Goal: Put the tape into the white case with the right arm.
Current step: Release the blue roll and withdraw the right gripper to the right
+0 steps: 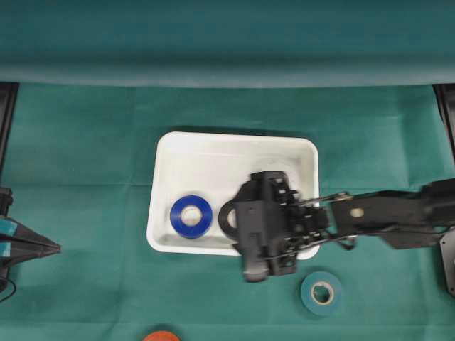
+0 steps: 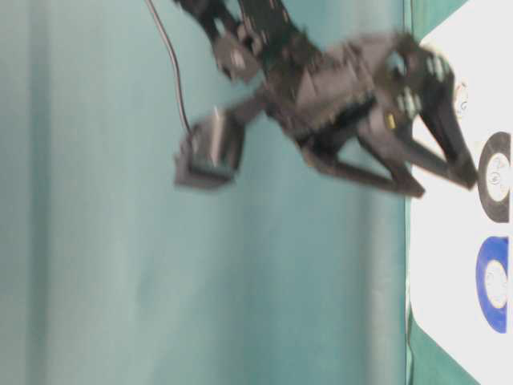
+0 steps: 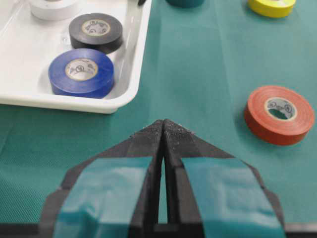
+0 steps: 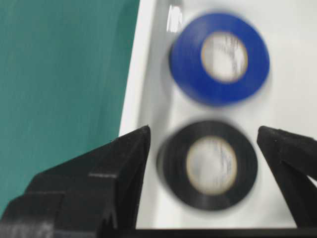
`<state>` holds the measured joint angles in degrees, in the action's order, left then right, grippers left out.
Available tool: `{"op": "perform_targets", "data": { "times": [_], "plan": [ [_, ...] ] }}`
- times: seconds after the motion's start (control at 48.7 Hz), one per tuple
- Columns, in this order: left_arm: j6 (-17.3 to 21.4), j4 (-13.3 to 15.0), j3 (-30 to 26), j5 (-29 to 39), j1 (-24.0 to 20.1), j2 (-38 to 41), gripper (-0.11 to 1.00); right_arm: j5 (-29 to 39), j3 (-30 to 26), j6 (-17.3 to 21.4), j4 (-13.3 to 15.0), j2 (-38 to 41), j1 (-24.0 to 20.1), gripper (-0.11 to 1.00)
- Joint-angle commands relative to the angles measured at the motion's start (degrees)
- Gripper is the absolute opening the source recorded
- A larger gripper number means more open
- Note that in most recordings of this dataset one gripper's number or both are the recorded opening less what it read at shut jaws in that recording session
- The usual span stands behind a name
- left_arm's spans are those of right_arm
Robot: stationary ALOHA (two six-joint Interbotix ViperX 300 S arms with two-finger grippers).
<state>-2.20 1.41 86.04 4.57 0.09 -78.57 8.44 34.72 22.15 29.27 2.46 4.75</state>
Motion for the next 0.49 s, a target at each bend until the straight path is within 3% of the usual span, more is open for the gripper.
{"op": "perform_targets", "data": {
  "times": [0.0,0.472],
  "plan": [
    [0.0,0.1,-0.7,-0.5,0.0,0.4,0.0,-0.2,2.5,0.1,0.2,-4.7,0.0,0.69],
    [0.0,0.1,-0.7,-0.5,-0.1,0.4,0.0,-3.4,22.7,0.5,-0.2,-24.2,0.0,0.69]
  ]
}}
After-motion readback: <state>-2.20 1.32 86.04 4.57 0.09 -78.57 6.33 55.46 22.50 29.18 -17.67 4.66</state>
